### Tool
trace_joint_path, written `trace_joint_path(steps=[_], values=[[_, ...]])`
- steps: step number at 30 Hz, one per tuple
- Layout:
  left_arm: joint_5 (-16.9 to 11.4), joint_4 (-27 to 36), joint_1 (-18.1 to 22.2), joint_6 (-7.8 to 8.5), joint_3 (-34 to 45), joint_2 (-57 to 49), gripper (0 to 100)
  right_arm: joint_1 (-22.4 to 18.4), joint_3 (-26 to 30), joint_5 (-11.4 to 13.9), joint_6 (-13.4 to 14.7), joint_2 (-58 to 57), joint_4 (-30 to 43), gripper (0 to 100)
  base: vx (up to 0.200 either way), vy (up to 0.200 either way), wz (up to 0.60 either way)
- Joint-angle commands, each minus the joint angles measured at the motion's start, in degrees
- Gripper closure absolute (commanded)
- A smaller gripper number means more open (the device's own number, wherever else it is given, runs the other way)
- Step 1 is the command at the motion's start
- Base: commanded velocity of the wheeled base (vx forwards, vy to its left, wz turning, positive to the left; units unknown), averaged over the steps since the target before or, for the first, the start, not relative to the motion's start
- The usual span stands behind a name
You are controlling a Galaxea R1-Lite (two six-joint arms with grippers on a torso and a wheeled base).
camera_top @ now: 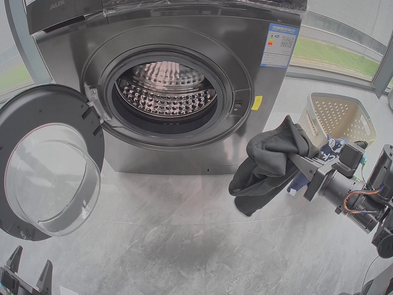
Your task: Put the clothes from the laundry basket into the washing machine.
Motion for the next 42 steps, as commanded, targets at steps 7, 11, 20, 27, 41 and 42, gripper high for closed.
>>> trace_joint_path(steps=[7, 11, 20, 27, 41, 42], values=[[-0.02, 0.00, 0.00, -0.01, 0.92, -1.04, 0, -0.06, -0.05, 0.06, 0.01, 0.03, -0.02, 100, -0.086, 0.000, 0.00], [0.06, 0.00, 0.00, -0.01, 0.92, -1.04, 0, -0.06, -0.05, 0.06, 0.01, 0.03, -0.02, 100, -0.150, 0.000, 0.00], [0.06, 0.00, 0.00, -0.01, 0.92, -1.04, 0, -0.15, 0.13, 0.06, 0.10, 0.47, -0.11, 100, 0.000, 0.000, 0.00], [0.06, 0.00, 0.00, -0.01, 0.92, -1.04, 0, -0.15, 0.13, 0.06, 0.19, 0.47, -0.11, 100, 0.000, 0.000, 0.00], [0.06, 0.00, 0.00, -0.01, 0.92, -1.04, 0, -0.15, 0.13, 0.06, 0.19, 0.47, -0.11, 100, 0.000, 0.000, 0.00], [0.06, 0.00, 0.00, -0.01, 0.92, -1.04, 0, -0.15, 0.13, 0.06, 0.19, 0.47, -0.11, 100, 0.000, 0.000, 0.00]])
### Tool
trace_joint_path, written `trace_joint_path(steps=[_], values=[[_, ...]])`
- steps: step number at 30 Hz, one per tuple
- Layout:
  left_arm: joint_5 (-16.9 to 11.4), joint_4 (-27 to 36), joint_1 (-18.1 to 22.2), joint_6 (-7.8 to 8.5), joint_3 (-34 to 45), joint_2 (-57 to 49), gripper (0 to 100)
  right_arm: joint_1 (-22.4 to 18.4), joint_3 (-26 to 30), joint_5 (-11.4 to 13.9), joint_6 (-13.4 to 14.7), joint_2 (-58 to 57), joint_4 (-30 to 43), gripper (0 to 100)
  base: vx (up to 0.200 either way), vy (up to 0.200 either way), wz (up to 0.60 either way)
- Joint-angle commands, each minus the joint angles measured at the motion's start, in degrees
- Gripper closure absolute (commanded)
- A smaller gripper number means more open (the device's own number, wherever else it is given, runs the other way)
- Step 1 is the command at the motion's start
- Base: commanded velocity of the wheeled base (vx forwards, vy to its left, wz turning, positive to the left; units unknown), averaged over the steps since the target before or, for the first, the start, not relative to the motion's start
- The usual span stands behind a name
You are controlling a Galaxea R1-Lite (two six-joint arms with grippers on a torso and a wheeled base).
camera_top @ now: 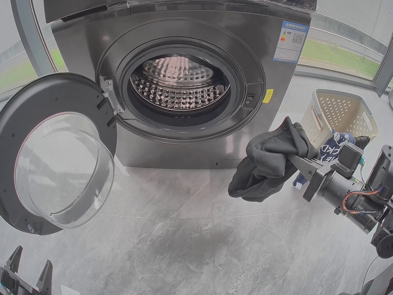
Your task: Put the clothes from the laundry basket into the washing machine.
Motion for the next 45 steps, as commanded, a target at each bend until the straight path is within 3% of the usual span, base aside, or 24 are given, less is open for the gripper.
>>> trace_joint_path(steps=[1, 10, 19, 28, 32, 45], values=[[0.04, 0.02, 0.00, -0.01, 0.92, -1.04, 0, 0.03, 0.02, 0.01, 0.02, 0.08, -0.02, 100, 0.000, 0.000, 0.00], [0.04, 0.02, 0.00, -0.01, 0.92, -1.04, 0, 0.03, 0.11, 0.01, 0.02, -0.01, -0.02, 100, 0.133, 0.000, 0.00], [0.04, 0.02, 0.00, -0.01, 0.92, -1.04, 0, 0.03, 0.11, 0.01, 0.02, -0.01, -0.02, 100, 0.000, 0.000, 0.00], [0.04, 0.02, 0.00, -0.01, 0.92, -1.04, 0, 0.03, 0.11, -0.08, 0.02, -0.01, -0.02, 100, 0.000, 0.200, 0.00], [0.04, 0.02, 0.00, -0.01, 0.92, -1.04, 0, -0.41, -0.07, -0.34, -0.07, -0.01, 0.07, 100, 0.000, 0.000, 0.00], [-0.31, -0.16, 0.17, 1.30, 1.01, -1.04, 0, 2.14, -3.23, -0.34, 0.28, 3.06, -0.02, 100, 0.000, 0.000, 0.00]])
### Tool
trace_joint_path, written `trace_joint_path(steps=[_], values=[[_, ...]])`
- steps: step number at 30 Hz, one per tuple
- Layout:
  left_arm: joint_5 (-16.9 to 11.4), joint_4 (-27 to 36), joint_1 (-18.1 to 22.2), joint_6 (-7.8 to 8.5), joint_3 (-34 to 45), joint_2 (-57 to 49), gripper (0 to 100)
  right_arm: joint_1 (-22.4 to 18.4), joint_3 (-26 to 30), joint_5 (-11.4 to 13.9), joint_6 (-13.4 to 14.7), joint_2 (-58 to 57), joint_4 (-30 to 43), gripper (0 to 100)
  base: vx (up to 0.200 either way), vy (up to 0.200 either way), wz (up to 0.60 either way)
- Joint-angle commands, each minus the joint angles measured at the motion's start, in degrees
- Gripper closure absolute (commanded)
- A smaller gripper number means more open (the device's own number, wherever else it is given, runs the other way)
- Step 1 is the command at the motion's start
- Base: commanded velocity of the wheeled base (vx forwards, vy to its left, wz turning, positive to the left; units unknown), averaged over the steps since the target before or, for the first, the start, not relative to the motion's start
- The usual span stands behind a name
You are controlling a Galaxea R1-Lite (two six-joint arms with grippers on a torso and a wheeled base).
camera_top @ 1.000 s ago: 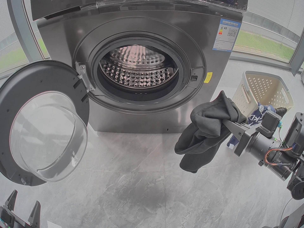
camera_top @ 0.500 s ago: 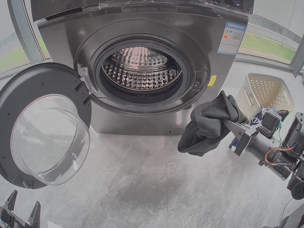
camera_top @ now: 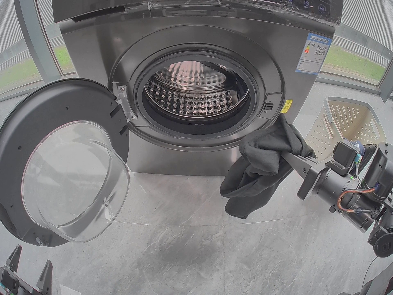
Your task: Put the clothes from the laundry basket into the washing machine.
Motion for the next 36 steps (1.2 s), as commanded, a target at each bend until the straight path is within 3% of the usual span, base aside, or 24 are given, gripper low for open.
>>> trace_joint_path(steps=[1, 6, 18, 24, 27, 28, 30, 31, 32, 34, 35, 36], values=[[0.02, 0.04, 0.03, 0.98, 1.01, -1.04, 0, 0.72, -2.73, 0.12, 0.35, 1.67, 0.01, 100, 0.000, 0.000, 0.00], [-0.24, 0.04, 0.20, 2.12, 1.01, -1.04, 0, 2.39, -4.93, 0.03, 3.86, 3.77, -0.08, 100, 0.000, 0.000, 0.00], [-0.60, -0.05, 0.29, 2.29, 1.01, -1.04, 0, 7.84, -8.00, -0.14, 4.74, 10.54, -3.07, 100, 0.000, 0.000, 0.00], [-1.21, -0.22, 0.20, 2.65, 1.01, -1.04, 0, 9.86, -12.40, -3.13, 5.53, 17.57, -8.17, 100, 0.000, 0.000, 0.00], [-2.00, -3.92, 0.38, 1.59, -3.47, -0.86, 0, 10.30, -13.54, -3.92, 5.53, 20.39, -10.28, 100, 0.000, 0.000, 0.00], [-3.23, -4.44, 0.29, 1.77, -7.87, 1.07, 0, 10.39, -14.33, -3.92, 5.45, 21.00, -10.89, 100, 0.000, 0.000, 0.00], [-6.57, -3.92, -0.06, 2.65, -9.54, 4.41, 0, 10.30, -16.26, -3.83, 5.45, 21.35, -10.98, 100, 0.000, 0.000, 0.00], [-6.92, -3.92, -0.15, 2.65, -9.54, 4.59, 0, 10.39, -16.44, -3.83, 5.45, 21.35, -10.98, 100, 0.000, 0.000, 0.00], [-11.67, -3.83, -0.50, 2.38, -9.18, 7.05, 0, 10.48, -17.58, -3.75, 5.45, 21.18, -11.07, 100, 0.000, 0.000, 0.00], [-18.44, -4.00, -0.76, 1.94, -8.04, 13.38, 0, 10.83, -17.85, -3.39, 5.45, 20.65, -10.98, 100, 0.000, 0.000, 0.00], [-19.67, -4.09, -0.85, 1.94, -7.95, 14.78, 0, 10.83, -17.85, -3.31, 5.45, 20.56, -10.98, 100, 0.000, 0.000, 0.00], [-23.71, -4.27, -1.12, 1.94, -8.04, 19.00, 0, 10.92, -17.67, -3.22, 5.53, 20.39, -10.98, 100, 0.000, 0.000, 0.00]])
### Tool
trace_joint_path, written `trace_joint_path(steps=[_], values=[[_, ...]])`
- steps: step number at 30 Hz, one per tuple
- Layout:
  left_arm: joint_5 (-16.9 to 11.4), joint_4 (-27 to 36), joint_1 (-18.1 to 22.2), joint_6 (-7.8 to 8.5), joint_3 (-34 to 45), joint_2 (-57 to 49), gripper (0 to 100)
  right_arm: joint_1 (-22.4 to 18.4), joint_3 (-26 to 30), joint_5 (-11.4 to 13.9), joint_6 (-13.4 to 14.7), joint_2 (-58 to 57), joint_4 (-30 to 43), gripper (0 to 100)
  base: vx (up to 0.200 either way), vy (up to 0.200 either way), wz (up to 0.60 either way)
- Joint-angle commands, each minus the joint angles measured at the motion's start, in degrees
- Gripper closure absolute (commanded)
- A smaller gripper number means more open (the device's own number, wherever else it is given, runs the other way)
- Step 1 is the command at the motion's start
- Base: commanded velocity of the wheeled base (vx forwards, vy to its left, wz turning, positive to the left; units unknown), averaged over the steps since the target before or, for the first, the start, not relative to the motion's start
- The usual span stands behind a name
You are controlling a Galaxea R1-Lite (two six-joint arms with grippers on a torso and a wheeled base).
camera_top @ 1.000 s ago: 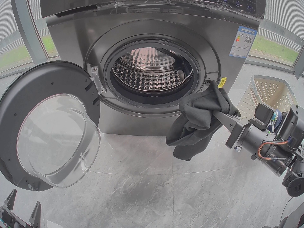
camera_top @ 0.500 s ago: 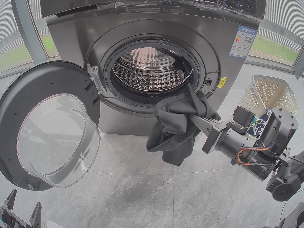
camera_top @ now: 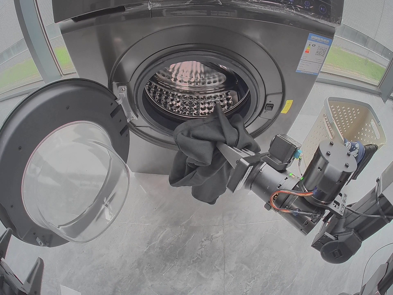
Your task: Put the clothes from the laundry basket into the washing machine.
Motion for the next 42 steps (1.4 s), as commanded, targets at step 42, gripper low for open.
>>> trace_joint_path(steps=[42], values=[[-5.59, -65.41, -26.56, -3.34, -11.23, 96.46, 0, -0.07, -2.33, 2.19, 0.21, -5.46, 4.02, 100, 0.000, 0.000, 0.00]])
